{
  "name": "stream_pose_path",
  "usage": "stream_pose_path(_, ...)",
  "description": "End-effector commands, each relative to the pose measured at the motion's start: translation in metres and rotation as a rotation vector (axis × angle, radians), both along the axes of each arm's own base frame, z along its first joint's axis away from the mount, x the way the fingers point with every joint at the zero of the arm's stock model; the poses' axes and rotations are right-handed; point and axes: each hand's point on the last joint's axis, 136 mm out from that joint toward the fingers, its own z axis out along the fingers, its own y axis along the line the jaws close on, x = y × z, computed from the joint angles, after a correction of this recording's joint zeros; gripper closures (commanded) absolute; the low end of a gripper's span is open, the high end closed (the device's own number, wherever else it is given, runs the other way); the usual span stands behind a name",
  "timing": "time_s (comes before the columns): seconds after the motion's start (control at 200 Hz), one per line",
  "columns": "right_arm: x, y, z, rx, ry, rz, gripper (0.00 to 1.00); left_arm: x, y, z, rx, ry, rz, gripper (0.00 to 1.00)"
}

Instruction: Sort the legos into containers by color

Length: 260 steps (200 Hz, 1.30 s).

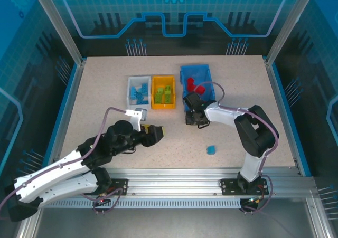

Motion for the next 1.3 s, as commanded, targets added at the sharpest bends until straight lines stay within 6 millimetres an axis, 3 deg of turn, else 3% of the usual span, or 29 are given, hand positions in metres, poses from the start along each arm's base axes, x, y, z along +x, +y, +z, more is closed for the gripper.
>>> stream_pose_path(0.0,0.005,-0.003,0.002,-0.001,-0.014,-0.021,0.66,-0.002,0.015,-0.005,0.061,-0.024,0.026,0.38)
stream_pose_path(0.075,0.001,-0.001,0.011,-0.012,-0.039,-0.006,0.71,-0.003,0.023,0.0,0.066,-0.038,0.049,0.38)
stream_pose_path(0.145,-0.007,0.006,0.031,-0.038,-0.094,0.035,0.71,-0.004,0.031,0.008,0.063,-0.056,0.069,0.38)
stream_pose_path(0.27,-0.023,0.04,0.075,-0.064,-0.185,0.149,0.7,-0.002,0.049,0.018,0.069,-0.083,0.133,0.38)
stream_pose_path(0.365,-0.02,0.071,0.097,-0.058,-0.212,0.209,0.7,-0.001,0.06,0.023,0.07,-0.11,0.172,0.38)
stream_pose_path(0.595,0.039,0.118,0.109,-0.082,-0.213,0.231,0.69,-0.001,0.066,0.034,0.076,-0.126,0.187,0.38)
stream_pose_path(0.75,0.078,0.131,0.095,-0.109,-0.173,0.207,0.68,-0.004,0.066,0.031,0.071,-0.11,0.183,0.38)
stream_pose_path(0.93,0.1,0.138,0.079,-0.111,-0.135,0.193,0.64,-0.006,0.063,0.028,0.084,-0.103,0.16,0.38)
stream_pose_path(0.955,0.102,0.139,0.083,-0.105,-0.141,0.194,0.62,-0.006,0.063,0.027,0.086,-0.102,0.156,0.38)
stream_pose_path(0.97,0.103,0.139,0.072,-0.117,-0.124,0.196,0.6,-0.006,0.062,0.027,0.085,-0.1,0.155,0.38)
stream_pose_path(1.02,0.103,0.142,0.07,-0.114,-0.115,0.204,0.53,-0.006,0.06,0.027,0.086,-0.096,0.147,0.38)
stream_pose_path(1.17,0.1,0.151,0.087,-0.093,-0.152,0.238,0.38,-0.006,0.053,0.021,0.103,-0.079,0.121,0.37)
stream_pose_path(1.195,0.099,0.153,0.106,-0.074,-0.184,0.242,0.37,-0.005,0.051,0.019,0.107,-0.074,0.117,0.37)
stream_pose_path(1.295,0.09,0.151,0.142,-0.056,-0.243,0.241,0.41,-0.005,0.043,0.014,0.122,-0.063,0.086,0.36)
